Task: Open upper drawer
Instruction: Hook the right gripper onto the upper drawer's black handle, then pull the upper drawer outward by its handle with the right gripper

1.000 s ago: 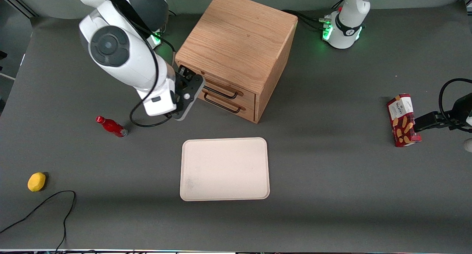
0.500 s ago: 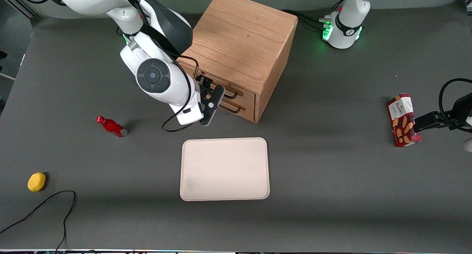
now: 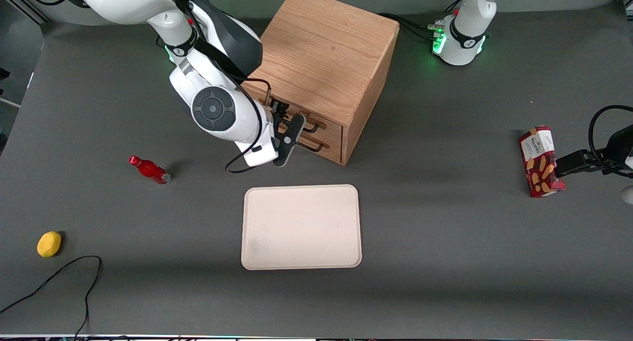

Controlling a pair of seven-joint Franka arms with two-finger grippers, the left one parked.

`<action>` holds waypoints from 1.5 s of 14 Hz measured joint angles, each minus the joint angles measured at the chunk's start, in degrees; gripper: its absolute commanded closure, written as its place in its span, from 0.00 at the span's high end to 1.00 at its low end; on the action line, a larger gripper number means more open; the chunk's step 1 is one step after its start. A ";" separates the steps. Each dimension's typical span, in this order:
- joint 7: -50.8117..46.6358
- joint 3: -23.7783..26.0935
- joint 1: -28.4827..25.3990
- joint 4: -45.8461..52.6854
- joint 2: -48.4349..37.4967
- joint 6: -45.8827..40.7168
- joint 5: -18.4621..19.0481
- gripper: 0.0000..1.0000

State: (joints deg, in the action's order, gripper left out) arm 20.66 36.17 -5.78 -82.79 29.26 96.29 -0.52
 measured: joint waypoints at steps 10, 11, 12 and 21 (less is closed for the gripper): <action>0.00 -0.16 0.20 -4.35 0.01 5.29 -0.22 1.00; 0.00 -0.39 0.21 -4.51 0.01 5.64 -0.41 1.00; 0.00 -0.86 0.25 -4.67 0.02 6.22 -0.48 1.00; 6.08 -8.33 1.03 -2.85 0.77 8.38 -0.70 1.00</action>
State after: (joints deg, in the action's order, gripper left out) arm 26.74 27.84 -4.75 -85.65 30.02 104.68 -1.22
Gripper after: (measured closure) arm 0.000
